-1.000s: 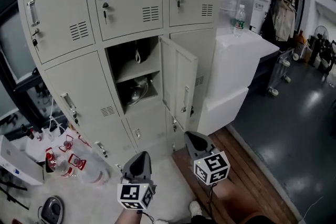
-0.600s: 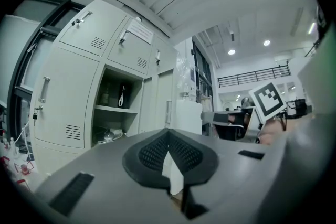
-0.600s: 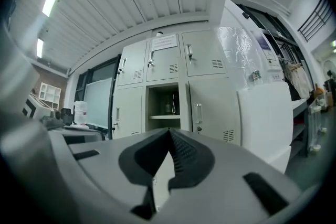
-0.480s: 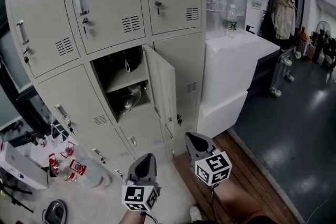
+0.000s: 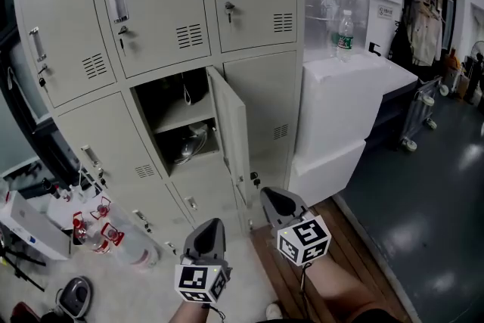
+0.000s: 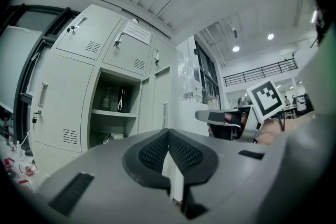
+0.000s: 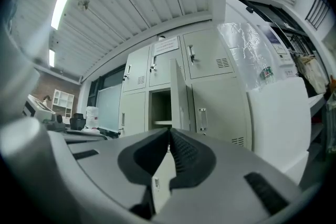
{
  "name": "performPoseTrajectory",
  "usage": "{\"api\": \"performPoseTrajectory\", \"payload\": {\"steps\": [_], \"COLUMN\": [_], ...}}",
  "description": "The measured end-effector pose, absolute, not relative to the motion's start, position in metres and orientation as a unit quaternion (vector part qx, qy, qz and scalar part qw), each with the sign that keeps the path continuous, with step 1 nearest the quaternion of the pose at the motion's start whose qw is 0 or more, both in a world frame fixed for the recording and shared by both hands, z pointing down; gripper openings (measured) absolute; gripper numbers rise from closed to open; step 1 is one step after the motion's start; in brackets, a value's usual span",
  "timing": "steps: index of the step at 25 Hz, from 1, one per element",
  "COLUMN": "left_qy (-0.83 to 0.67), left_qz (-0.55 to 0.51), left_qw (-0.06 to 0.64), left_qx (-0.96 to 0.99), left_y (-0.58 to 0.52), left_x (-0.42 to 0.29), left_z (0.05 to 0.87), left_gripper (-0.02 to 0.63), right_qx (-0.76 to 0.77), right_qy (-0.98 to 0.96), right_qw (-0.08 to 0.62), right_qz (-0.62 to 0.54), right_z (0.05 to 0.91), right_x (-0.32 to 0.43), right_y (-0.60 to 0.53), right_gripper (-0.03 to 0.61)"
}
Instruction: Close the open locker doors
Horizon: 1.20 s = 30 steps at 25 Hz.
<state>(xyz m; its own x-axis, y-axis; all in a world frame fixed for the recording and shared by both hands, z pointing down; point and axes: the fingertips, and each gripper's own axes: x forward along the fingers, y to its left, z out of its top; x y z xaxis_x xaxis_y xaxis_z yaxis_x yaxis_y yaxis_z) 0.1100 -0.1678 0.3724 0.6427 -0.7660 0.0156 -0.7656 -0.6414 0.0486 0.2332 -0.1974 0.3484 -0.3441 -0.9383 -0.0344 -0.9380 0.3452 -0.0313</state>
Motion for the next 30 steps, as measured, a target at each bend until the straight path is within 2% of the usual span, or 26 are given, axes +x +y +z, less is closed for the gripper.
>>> {"api": "performPoseTrajectory", "payload": {"steps": [5, 30], "left_qy": [-0.444, -0.519], "left_qz": [-0.010, -0.005], "left_qw": [0.019, 0.011], "left_qx": [0.896, 0.855], "left_y": [-0.171, -0.195], "left_x": [0.116, 0.103], "left_z": [0.372, 0.378], "left_gripper": [0.003, 0.004], "right_qx": [-0.547, -0.475], "right_qy": [0.837, 0.879], "right_qw": [0.028, 0.021], "right_qz": [-0.002, -0.015], "right_z": [0.348, 0.359], "right_x": [0.236, 0.219], "right_y": [-0.206, -0.280], "right_gripper": [0.071, 0.178]}}
